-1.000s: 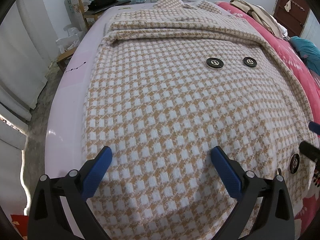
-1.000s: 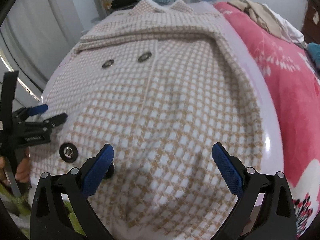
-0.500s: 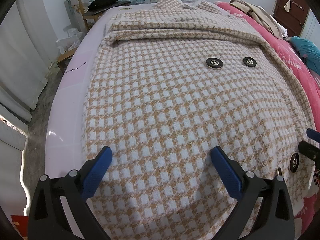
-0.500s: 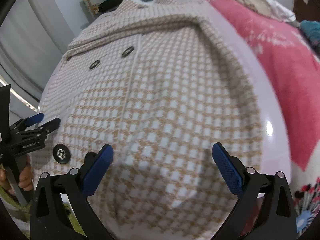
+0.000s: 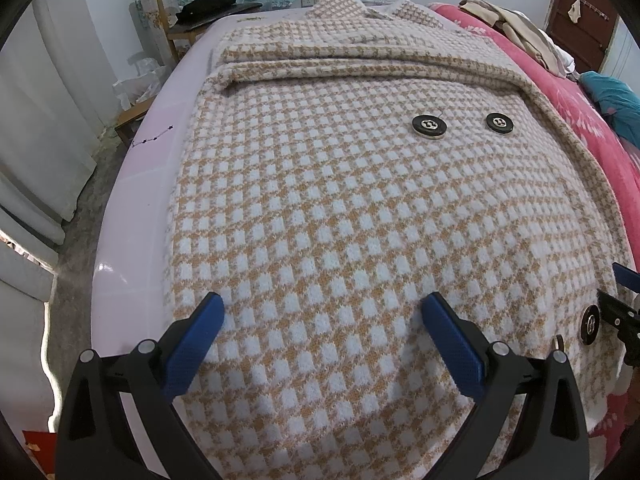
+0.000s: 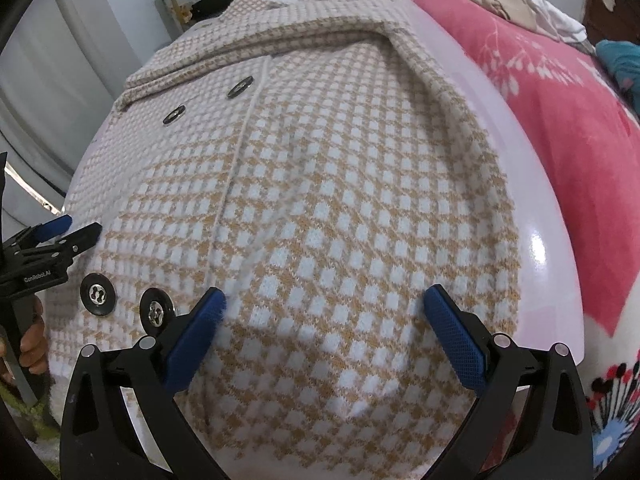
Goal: Fold large clothes
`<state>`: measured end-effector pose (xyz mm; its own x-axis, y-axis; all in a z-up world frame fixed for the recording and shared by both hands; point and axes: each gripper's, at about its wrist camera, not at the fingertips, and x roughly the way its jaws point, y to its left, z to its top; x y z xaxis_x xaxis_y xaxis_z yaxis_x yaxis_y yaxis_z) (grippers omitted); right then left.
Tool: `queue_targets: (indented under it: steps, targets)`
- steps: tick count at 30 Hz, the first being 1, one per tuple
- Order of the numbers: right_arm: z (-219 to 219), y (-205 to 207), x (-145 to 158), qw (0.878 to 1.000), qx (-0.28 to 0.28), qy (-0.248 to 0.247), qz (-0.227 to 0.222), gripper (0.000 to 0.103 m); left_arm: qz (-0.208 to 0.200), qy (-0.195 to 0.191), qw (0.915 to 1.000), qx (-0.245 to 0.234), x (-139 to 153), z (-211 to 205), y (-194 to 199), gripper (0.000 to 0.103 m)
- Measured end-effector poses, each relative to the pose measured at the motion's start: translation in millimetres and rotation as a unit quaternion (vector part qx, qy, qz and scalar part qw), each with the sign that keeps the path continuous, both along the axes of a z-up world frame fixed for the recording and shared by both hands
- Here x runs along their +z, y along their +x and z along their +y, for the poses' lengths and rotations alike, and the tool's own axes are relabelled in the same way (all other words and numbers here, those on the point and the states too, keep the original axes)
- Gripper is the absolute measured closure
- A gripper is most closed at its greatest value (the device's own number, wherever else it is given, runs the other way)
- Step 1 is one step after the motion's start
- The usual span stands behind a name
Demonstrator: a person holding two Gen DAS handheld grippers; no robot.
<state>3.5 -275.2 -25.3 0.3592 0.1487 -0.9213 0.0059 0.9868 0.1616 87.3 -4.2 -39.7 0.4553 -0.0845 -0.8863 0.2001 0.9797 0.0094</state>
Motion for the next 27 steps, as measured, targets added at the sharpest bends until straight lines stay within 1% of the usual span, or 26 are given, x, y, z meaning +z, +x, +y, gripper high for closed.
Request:
queue_targets:
  steps: [4, 7, 11, 15, 19, 23, 25, 27]
  targets:
    - [3, 2, -4, 1.0, -0.004, -0.001, -0.001, 0.007, -0.005, -0.004, 0.9999, -0.011, 3, 1, -3, 0.005]
    - [4, 5, -4, 1.0, -0.006, -0.002, 0.004, 0.007, -0.015, -0.015, 0.9995, -0.021, 9, 9, -6, 0.005]
    - [4, 8, -4, 1.0, -0.007, -0.002, 0.004, 0.007, -0.039, -0.03, 0.9983, -0.032, 24, 24, -21, 0.005]
    - [4, 8, -5, 1.0, -0.009, -0.003, -0.002, 0.007, -0.048, -0.041, 0.9974, -0.035, 34, 43, -40, 0.005]
    - [4, 9, -5, 1.0, -0.006, -0.002, -0.003, 0.007, -0.04, -0.051, 0.9976, -0.027, 33, 62, -59, 0.006]
    - [5, 8, -6, 1.0, -0.007, -0.002, -0.003, 0.007, -0.02, -0.066, 0.9974, -0.018, 21, 67, -76, 0.007]
    - [5, 8, -6, 1.0, -0.007, -0.002, -0.004, 0.007, -0.013, -0.074, 0.9971, -0.013, 17, 69, -82, 0.009]
    - [5, 8, -6, 1.0, -0.007, -0.002, -0.004, 0.007, -0.004, -0.076, 0.997, -0.008, 12, 69, -85, 0.01]
